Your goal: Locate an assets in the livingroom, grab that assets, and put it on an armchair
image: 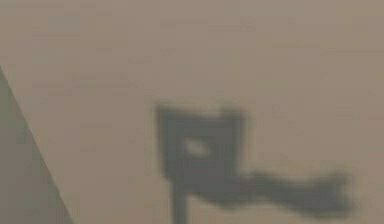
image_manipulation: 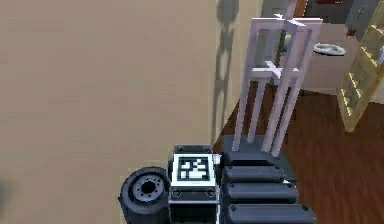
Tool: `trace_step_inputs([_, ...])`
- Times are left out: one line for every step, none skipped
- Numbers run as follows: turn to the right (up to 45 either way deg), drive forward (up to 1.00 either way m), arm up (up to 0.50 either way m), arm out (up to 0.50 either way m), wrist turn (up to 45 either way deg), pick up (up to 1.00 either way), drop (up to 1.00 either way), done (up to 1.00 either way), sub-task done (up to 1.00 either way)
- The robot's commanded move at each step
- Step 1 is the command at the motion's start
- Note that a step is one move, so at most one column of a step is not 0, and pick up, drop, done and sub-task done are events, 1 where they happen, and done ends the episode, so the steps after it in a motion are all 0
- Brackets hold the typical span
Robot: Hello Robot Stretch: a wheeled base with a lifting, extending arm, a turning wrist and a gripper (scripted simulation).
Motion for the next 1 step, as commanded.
trace_step_inputs([9.0, 0.00, 0.00, 0.00, 0.0, 0.00, 0.00, 0.00, 0.00])
